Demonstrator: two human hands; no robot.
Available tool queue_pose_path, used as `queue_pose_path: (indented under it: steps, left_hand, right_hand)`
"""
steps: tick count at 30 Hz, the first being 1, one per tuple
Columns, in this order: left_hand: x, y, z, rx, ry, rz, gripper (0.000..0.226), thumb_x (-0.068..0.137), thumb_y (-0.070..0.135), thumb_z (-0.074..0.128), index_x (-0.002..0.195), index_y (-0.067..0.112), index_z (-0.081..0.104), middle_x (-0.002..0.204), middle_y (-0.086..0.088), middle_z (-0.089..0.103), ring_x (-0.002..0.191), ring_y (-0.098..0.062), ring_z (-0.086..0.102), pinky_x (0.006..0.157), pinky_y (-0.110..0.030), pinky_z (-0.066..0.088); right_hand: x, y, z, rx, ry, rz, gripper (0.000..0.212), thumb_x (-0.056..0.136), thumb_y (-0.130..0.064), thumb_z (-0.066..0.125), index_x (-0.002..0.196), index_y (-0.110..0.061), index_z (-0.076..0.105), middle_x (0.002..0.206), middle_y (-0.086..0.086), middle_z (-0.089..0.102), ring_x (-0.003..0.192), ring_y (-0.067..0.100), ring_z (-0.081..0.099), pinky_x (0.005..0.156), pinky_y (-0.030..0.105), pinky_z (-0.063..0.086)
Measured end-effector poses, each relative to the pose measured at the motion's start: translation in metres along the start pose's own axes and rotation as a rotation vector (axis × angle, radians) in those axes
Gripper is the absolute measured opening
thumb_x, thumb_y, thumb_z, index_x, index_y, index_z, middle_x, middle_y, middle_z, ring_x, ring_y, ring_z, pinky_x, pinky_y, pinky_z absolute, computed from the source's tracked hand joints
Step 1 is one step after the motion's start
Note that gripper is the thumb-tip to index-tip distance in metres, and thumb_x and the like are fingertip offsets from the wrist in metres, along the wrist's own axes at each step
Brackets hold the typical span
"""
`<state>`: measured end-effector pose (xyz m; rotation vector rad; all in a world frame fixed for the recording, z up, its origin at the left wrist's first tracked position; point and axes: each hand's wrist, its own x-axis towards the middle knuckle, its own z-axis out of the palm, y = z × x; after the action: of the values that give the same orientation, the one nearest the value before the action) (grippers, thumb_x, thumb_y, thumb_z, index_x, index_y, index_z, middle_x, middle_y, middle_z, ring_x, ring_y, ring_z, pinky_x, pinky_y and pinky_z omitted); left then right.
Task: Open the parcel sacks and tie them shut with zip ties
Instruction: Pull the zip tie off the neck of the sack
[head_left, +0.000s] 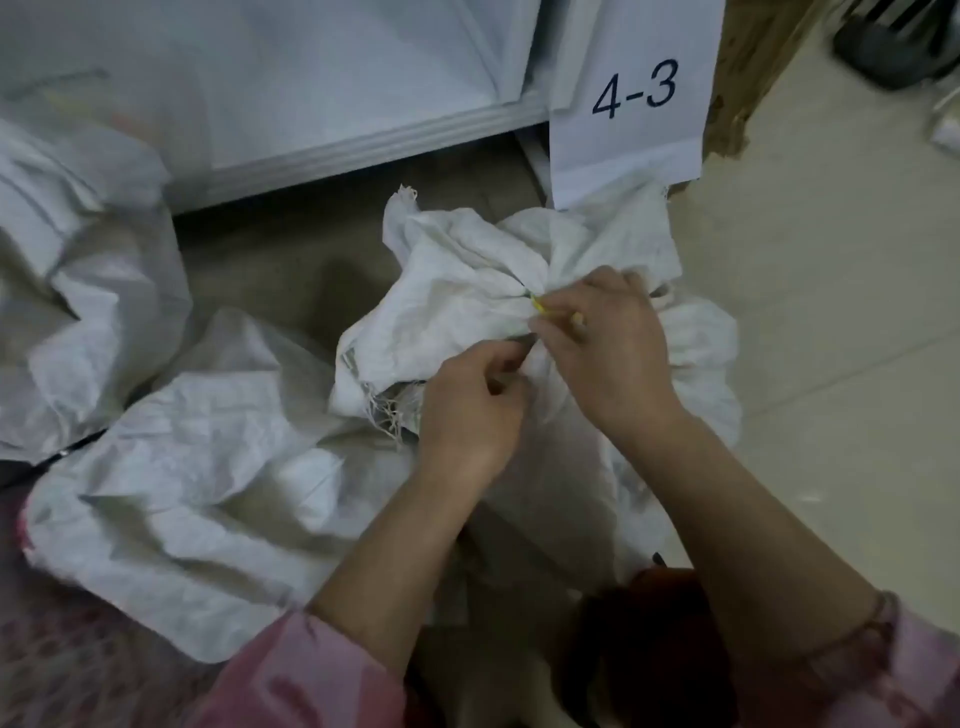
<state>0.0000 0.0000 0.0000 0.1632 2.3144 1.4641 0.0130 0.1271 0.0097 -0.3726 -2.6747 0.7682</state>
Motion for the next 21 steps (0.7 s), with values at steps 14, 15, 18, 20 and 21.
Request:
queue_pose_path:
  steps: [14, 15, 18, 20, 21]
  left_hand:
    - [0.007, 0.024, 0.011, -0.003, 0.252, 0.090, 0.011, 0.077, 0.036, 0.074, 0.085, 0.028, 0.074, 0.076, 0.011, 0.071, 0.075, -0.005, 0.066, 0.073, -0.035, 0.055]
    - [0.008, 0.026, 0.012, 0.004, 0.254, 0.090, 0.010, 0.078, 0.035, 0.073, 0.082, 0.026, 0.075, 0.073, 0.009, 0.071, 0.073, -0.008, 0.066, 0.072, -0.037, 0.055]
    - [0.009, 0.031, 0.011, 0.129, 0.266, 0.070, 0.012, 0.084, 0.034, 0.067, 0.079, 0.027, 0.075, 0.075, 0.006, 0.071, 0.075, -0.013, 0.065, 0.071, -0.039, 0.054]
    - [0.011, 0.032, 0.009, 0.163, 0.257, 0.043, 0.015, 0.086, 0.034, 0.064, 0.078, 0.028, 0.076, 0.078, 0.008, 0.072, 0.077, -0.012, 0.065, 0.074, -0.037, 0.053]
    - [0.012, 0.033, 0.008, 0.155, 0.241, 0.029, 0.015, 0.086, 0.031, 0.064, 0.077, 0.028, 0.076, 0.079, 0.009, 0.072, 0.079, -0.011, 0.066, 0.076, -0.036, 0.053]
  right_hand:
    - [0.016, -0.027, -0.038, 0.254, -0.125, 0.207, 0.015, 0.081, -0.017, 0.071, 0.066, -0.013, 0.069, 0.064, -0.005, 0.069, 0.064, 0.008, 0.066, 0.065, 0.026, 0.054]
    - [0.015, -0.028, -0.040, 0.299, -0.144, 0.204, 0.016, 0.083, -0.017, 0.069, 0.067, -0.014, 0.069, 0.064, -0.006, 0.069, 0.062, 0.007, 0.066, 0.062, 0.022, 0.052]
    - [0.010, -0.029, -0.048, 0.502, -0.176, 0.226, 0.016, 0.087, -0.013, 0.063, 0.074, -0.011, 0.070, 0.064, -0.003, 0.071, 0.058, 0.006, 0.065, 0.055, 0.011, 0.046]
    - [0.007, -0.023, -0.047, 0.443, -0.157, 0.199, 0.017, 0.086, -0.010, 0.062, 0.072, -0.006, 0.071, 0.066, 0.002, 0.071, 0.062, 0.010, 0.065, 0.058, 0.018, 0.049]
    - [0.006, -0.017, -0.045, 0.346, -0.150, 0.165, 0.017, 0.084, -0.009, 0.062, 0.071, -0.003, 0.070, 0.067, 0.007, 0.070, 0.065, 0.015, 0.065, 0.061, 0.026, 0.051]
